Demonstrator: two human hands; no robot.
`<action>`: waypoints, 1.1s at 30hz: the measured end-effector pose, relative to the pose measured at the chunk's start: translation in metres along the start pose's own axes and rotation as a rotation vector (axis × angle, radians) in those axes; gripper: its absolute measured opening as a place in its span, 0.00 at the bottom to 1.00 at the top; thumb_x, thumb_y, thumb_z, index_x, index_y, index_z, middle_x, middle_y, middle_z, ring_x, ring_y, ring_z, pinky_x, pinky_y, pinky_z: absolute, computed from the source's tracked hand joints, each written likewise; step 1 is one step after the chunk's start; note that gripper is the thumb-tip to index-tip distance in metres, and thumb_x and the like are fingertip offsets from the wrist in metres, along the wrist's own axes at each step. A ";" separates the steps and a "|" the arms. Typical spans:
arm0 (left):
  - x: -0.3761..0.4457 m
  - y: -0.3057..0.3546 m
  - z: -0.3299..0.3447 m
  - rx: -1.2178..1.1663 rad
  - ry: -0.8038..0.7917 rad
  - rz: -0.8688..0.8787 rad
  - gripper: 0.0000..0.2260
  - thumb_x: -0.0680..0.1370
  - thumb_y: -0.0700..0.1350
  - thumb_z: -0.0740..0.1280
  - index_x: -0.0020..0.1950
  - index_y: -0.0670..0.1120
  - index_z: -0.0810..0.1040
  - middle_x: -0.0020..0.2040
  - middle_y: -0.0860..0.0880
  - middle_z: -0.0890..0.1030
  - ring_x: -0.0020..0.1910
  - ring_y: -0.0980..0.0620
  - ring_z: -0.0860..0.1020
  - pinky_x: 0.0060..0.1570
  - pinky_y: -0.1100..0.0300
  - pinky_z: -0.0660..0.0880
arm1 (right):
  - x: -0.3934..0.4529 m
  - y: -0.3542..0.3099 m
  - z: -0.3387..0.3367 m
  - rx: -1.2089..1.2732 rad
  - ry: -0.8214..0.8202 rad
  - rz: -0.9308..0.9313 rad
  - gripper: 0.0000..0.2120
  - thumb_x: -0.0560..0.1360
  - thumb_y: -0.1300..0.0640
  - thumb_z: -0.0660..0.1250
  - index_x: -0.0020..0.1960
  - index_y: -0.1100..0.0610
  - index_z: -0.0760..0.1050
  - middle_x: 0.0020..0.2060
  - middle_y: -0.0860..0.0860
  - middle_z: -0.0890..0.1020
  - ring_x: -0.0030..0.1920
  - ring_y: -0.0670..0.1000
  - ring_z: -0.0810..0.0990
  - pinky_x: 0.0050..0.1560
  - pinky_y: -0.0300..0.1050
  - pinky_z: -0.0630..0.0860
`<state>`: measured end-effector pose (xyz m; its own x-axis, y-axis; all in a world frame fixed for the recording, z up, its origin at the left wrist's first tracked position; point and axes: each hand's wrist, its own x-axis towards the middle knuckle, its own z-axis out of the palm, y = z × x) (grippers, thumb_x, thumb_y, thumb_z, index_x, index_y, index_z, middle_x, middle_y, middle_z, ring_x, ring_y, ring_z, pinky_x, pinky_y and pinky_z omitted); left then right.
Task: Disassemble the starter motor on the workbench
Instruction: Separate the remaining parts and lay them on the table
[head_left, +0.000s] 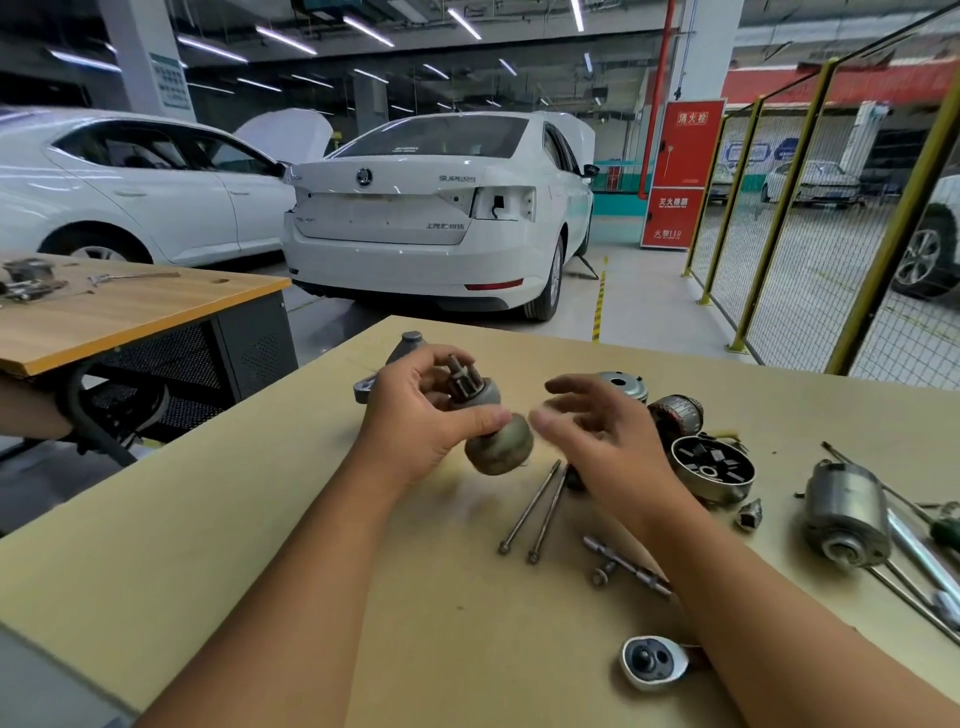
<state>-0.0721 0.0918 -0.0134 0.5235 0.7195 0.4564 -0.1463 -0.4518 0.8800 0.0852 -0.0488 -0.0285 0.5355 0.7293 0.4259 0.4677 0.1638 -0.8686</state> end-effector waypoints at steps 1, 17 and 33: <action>0.001 -0.002 0.000 0.057 -0.014 0.008 0.24 0.63 0.40 0.87 0.54 0.50 0.82 0.48 0.51 0.87 0.49 0.55 0.86 0.49 0.62 0.82 | 0.002 -0.001 0.000 0.049 0.058 0.027 0.20 0.68 0.32 0.70 0.53 0.41 0.81 0.47 0.41 0.84 0.47 0.46 0.82 0.45 0.47 0.81; 0.000 0.000 0.014 0.424 -0.125 0.045 0.15 0.73 0.49 0.81 0.57 0.56 0.82 0.44 0.59 0.82 0.29 0.64 0.74 0.35 0.66 0.71 | 0.025 -0.012 -0.040 -0.844 -0.320 0.208 0.10 0.69 0.49 0.78 0.49 0.45 0.82 0.40 0.42 0.80 0.40 0.43 0.79 0.33 0.35 0.71; 0.002 0.002 0.011 0.473 0.069 0.118 0.05 0.83 0.42 0.66 0.49 0.48 0.81 0.41 0.56 0.80 0.43 0.61 0.78 0.38 0.78 0.69 | 0.021 -0.028 -0.044 -1.091 -0.299 0.350 0.05 0.71 0.55 0.70 0.45 0.55 0.82 0.41 0.54 0.82 0.42 0.53 0.81 0.37 0.45 0.79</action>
<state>-0.0620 0.0859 -0.0120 0.4669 0.6751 0.5711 0.2045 -0.7108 0.6730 0.1143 -0.0676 0.0159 0.6355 0.7721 0.0061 0.7590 -0.6231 -0.1889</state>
